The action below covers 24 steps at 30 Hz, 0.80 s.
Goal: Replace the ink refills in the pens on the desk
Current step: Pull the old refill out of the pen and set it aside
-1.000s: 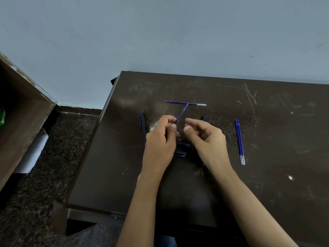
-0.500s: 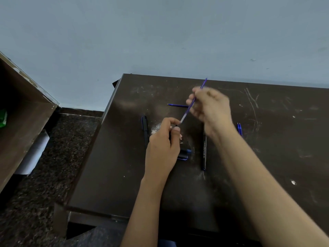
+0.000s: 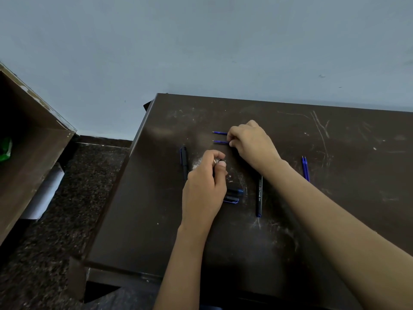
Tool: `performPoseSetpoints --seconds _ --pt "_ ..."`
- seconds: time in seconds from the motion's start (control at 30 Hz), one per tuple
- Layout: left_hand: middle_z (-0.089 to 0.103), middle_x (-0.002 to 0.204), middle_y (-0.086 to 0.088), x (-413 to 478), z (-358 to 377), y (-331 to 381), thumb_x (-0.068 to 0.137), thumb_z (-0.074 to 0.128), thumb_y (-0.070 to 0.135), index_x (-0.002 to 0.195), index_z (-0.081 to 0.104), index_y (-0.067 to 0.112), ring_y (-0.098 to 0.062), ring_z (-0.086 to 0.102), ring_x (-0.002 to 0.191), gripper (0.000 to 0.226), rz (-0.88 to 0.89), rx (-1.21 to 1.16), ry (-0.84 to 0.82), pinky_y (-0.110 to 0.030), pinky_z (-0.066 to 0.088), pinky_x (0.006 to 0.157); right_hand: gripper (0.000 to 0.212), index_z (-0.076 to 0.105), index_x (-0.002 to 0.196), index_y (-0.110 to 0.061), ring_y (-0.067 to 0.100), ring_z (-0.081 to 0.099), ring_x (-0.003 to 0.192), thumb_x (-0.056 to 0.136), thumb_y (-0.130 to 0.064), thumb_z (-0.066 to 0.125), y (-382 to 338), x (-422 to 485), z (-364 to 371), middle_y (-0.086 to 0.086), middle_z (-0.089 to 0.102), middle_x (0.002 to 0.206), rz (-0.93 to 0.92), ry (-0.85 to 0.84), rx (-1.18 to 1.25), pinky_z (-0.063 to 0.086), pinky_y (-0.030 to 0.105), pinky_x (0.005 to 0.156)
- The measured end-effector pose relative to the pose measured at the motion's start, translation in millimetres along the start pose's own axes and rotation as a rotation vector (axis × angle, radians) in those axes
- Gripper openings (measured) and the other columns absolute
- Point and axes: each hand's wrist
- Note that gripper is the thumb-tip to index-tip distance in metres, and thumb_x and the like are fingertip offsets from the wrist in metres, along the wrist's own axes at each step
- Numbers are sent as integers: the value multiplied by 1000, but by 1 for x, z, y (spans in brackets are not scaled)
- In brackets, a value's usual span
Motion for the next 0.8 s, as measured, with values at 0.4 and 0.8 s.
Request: performPoseSetpoints --seconds 0.4,0.8 --pt "66 78 9 1 -1 0 99 47 24 110 55 26 -5 63 71 14 15 34 -17 -29 54 65 26 69 112 -16 31 52 105 87 -19 61 5 17 -1 10 65 110 26 33 29 41 43 90" --pt "66 80 10 1 0 -1 99 46 24 110 56 25 -3 63 72 15 28 45 -21 -27 54 65 22 70 107 -15 30 53 105 92 -19 54 0 19 -2 12 63 105 43 20 35 46 44 87"
Point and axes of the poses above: each hand's wrist, its own x-axis towards the middle knuckle, its own z-axis out of the palm, y = z × x
